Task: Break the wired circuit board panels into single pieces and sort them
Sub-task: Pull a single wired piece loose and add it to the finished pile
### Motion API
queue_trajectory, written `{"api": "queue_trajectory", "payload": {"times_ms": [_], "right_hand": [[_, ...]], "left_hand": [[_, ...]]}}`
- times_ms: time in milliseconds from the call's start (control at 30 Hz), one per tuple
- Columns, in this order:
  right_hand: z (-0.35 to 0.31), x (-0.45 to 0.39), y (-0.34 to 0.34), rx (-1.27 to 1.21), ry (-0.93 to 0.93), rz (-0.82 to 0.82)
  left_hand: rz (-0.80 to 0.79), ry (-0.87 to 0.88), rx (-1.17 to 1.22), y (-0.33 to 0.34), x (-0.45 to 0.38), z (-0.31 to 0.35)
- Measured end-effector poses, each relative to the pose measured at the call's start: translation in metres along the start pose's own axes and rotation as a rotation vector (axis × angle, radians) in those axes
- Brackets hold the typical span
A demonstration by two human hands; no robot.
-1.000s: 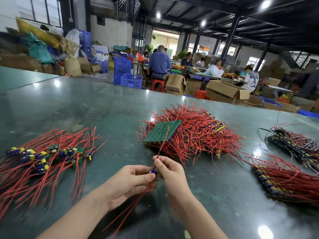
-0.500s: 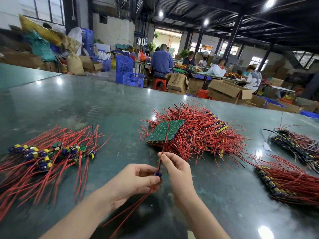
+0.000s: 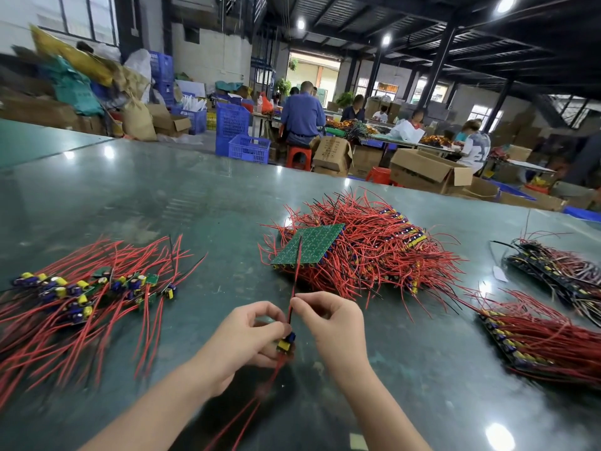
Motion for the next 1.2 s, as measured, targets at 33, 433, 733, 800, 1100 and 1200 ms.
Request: {"api": "queue_trajectory", "payload": {"times_ms": [33, 433, 733, 800, 1100, 1200], "right_hand": [[-0.002, 0.000, 0.001, 0.029, -0.020, -0.010], [0.023, 0.008, 0.026, -0.402, 0.341, -0.154], [0.016, -0.001, 0.010, -0.318, 0.206, -0.178], [0.012, 0.000, 0.015, -0.302, 0.192, -0.263], [0.030, 0.011, 0.013, -0.403, 0.333, 0.025], [0.039, 0.013, 0.015, -0.543, 0.411, 0.115]], "left_hand": [[-0.007, -0.005, 0.001, 0.001, -0.001, -0.001], [-0.074, 0.033, 0.022, 0.007, 0.005, 0.005], [-0.114, -0.026, 0.087, 0.005, 0.004, 0.003], [-0.118, -0.030, 0.110, 0.002, 0.004, 0.004], [-0.065, 0.069, 0.140, 0.008, 0.010, 0.011], [-0.077, 0.069, 0.132, 0.010, 0.010, 0.013]]}}
Point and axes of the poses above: each hand's wrist, its own x-axis away from the middle knuckle, its own y-axis out of the palm, z = x × y, the point moved 9 cm from there along -x, towards the middle knuckle, and after that the axes turned 13 degrees about -y, right-handed, at the moved point
